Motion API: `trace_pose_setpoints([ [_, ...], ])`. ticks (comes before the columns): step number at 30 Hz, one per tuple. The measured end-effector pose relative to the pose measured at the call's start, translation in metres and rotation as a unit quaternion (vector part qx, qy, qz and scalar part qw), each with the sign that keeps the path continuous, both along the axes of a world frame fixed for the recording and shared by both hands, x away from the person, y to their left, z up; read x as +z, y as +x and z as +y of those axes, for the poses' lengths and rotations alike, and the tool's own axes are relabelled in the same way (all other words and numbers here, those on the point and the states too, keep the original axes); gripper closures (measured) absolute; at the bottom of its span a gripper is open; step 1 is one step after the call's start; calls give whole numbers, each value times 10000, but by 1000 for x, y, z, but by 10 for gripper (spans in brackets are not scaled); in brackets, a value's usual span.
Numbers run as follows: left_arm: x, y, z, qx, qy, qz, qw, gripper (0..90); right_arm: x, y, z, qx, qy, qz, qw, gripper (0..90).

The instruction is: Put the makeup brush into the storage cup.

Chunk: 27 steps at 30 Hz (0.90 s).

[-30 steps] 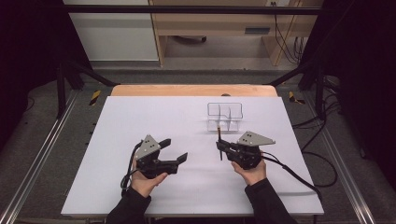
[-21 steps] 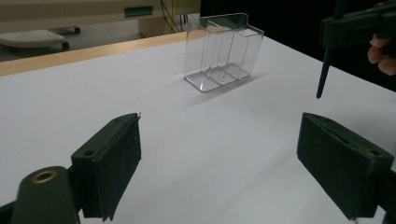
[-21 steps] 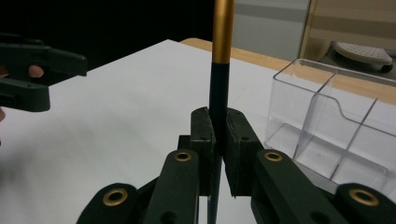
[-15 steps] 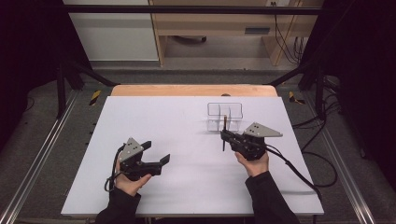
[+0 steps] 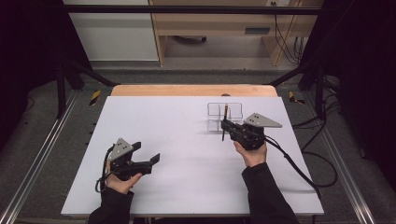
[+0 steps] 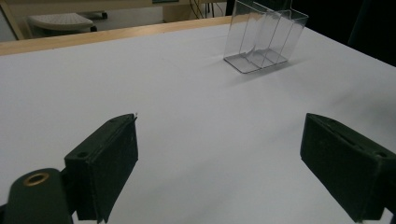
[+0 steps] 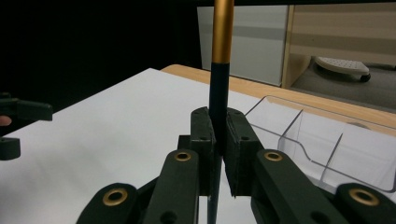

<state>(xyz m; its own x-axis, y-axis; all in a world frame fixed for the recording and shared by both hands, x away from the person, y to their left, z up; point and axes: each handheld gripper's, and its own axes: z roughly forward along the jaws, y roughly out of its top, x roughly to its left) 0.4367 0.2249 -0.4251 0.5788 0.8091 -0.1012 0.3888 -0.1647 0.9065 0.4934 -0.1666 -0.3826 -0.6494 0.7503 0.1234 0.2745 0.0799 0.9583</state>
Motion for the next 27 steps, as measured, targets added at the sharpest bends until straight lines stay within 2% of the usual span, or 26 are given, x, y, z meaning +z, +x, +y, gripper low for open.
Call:
trace_pose_setpoints([
  [7,-2,0,-1,-13,228,12,9997,106,7,11,0,-143,73,-29,9999,832],
  [14,-2,1,-1,-31,355,12,9994,100,13,24,0,-300,211,-19,9993,832],
  [21,-2,3,1,16,384,29,9993,101,19,38,2,-442,274,-100,9986,832],
  [27,-3,5,4,51,376,59,9993,101,23,49,5,-515,308,-69,9982,832],
])
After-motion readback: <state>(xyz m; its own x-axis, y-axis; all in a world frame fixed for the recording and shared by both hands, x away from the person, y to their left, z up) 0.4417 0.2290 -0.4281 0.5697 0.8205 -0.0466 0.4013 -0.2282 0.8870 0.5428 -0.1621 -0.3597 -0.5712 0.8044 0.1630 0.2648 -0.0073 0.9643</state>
